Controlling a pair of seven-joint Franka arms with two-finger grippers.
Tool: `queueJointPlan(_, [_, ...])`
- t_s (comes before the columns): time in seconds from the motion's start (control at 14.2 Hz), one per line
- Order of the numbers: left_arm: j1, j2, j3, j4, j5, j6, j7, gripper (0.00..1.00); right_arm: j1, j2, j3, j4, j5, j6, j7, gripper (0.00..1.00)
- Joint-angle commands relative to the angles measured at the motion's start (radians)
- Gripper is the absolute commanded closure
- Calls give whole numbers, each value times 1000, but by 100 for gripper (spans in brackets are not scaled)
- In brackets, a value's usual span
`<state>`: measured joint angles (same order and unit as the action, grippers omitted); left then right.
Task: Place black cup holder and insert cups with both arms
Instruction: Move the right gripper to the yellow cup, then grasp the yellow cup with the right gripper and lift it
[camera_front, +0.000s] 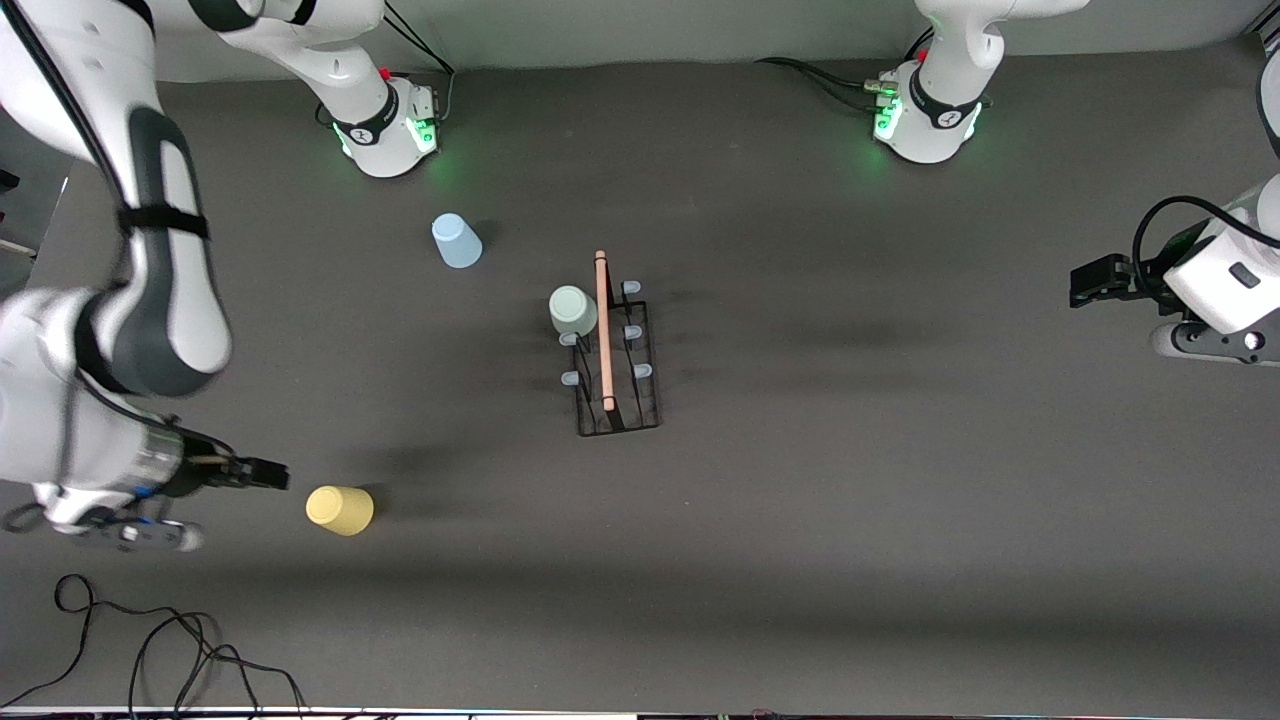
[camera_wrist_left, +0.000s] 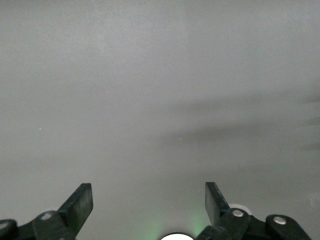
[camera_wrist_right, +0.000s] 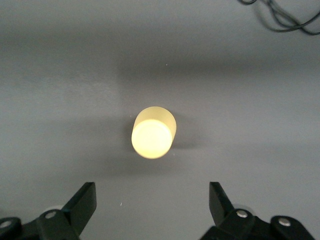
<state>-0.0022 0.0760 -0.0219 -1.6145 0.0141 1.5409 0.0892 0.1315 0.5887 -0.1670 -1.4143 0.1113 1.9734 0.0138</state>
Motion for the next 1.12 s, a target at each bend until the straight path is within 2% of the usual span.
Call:
queueJointPlan(0.0, [1, -18, 0, -8, 4, -10, 6, 0, 8, 83, 0, 17, -7, 77, -11, 0])
queueJointPlan(0.28, [1, -18, 0, -8, 4, -10, 7, 0, 8, 180, 1, 6, -5, 189, -6, 0])
queueJointPlan(0.56, [1, -18, 0, -8, 4, -10, 7, 0, 10, 180, 6, -57, -4, 265, 0, 0])
queueJointPlan(0.63, [-1, -18, 0, -8, 4, -10, 6, 0, 10, 180, 6, -57, 2, 263, 0, 12])
queueJointPlan(0.7, [-1, -18, 0, -8, 4, -10, 6, 0, 10, 177, 7, -67, 16, 263, 0, 46])
queueJointPlan(0.77, [1, -18, 0, -8, 4, -10, 7, 0, 10, 169, 6, -75, 18, 262, 0, 67])
queueJointPlan(0.84, [-1, -18, 0, -8, 4, -10, 7, 0, 11, 161, 6, -74, 18, 254, 0, 84])
queueJointPlan(0.91, [-1, -18, 0, -8, 4, -10, 7, 0, 11, 146, 7, -71, 18, 251, -2, 89])
queueJointPlan(1.05, [1, -18, 0, -8, 4, -10, 7, 0, 13, 93, 7, -60, 19, 191, 1, 89])
